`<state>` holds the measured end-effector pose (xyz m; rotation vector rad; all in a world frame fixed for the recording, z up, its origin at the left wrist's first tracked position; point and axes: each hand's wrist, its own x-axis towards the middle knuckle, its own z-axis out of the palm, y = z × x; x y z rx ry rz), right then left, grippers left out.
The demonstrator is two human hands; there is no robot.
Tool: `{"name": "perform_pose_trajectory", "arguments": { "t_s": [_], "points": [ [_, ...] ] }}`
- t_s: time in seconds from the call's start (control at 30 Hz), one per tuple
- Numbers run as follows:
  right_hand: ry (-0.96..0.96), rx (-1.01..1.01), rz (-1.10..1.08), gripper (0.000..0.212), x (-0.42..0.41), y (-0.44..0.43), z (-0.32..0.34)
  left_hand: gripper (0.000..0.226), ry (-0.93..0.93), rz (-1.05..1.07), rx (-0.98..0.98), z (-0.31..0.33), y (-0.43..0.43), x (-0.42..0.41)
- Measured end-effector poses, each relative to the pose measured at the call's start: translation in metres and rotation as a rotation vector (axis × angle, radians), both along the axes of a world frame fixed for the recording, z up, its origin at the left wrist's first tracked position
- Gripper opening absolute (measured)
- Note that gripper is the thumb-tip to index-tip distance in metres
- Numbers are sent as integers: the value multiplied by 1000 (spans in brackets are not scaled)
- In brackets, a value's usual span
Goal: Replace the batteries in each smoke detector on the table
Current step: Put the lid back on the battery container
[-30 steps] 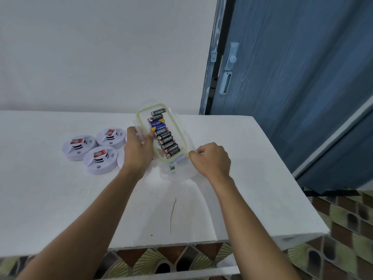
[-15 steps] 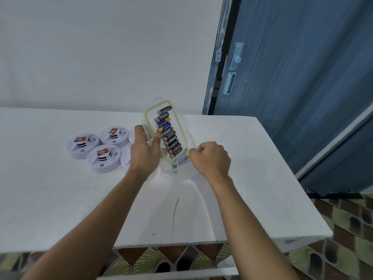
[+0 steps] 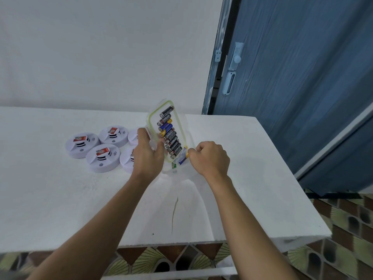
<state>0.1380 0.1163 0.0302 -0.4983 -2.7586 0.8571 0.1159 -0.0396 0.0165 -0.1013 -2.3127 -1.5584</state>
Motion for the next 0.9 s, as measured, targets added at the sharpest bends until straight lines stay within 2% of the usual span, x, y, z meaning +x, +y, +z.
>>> {"name": "perform_pose_trajectory", "arguments": {
  "t_s": [0.4,0.73,0.9],
  "points": [
    [-9,7,-1,27,3,0,2,31,-65,-39,123,-1,1,5],
    [-2,-38,-28,25,3,-1,0,31,-51,-20,89,1,-1,0],
    [4,-86,-40,28,4,1,-6,22,16,-70,18,0,0,1]
  ]
}}
